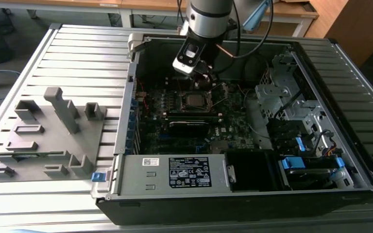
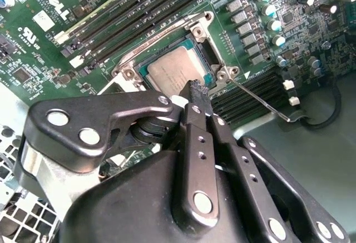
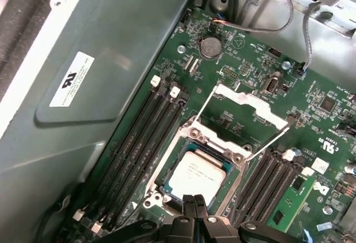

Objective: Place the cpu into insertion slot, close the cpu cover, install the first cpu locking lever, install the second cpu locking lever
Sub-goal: 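Close the cpu cover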

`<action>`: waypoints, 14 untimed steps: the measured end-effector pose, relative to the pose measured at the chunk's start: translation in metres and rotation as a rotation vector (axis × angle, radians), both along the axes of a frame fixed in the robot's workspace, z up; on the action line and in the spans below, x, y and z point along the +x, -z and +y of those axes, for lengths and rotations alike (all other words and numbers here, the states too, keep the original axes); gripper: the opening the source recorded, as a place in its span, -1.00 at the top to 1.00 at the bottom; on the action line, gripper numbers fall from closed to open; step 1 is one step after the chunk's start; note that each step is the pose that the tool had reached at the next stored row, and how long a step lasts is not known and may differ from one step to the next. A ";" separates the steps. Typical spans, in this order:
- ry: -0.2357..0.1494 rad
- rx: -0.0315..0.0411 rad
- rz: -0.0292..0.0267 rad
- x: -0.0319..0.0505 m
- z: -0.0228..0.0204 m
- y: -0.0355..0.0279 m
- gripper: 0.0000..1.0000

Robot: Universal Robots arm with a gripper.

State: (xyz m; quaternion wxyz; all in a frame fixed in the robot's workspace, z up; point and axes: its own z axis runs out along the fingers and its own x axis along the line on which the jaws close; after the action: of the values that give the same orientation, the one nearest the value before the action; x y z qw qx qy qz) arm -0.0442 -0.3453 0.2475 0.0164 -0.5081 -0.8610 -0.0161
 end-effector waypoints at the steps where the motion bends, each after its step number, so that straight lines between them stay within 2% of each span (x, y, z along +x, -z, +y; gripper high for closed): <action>1: 0.002 0.0007 0.0000 0.0000 0.0000 -0.0007 0.79; 5: 0.003 0.0056 0.0000 0.0000 0.0000 -0.0048 0.79; 7: -0.008 0.0059 0.0000 0.0000 0.0000 -0.0048 0.79; 14: -0.129 0.0057 0.0004 0.0000 0.0000 -0.0049 0.79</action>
State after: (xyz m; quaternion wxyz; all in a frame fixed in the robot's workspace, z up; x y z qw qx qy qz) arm -0.0442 -0.3453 0.2524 0.0190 -0.4517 -0.8918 -0.0173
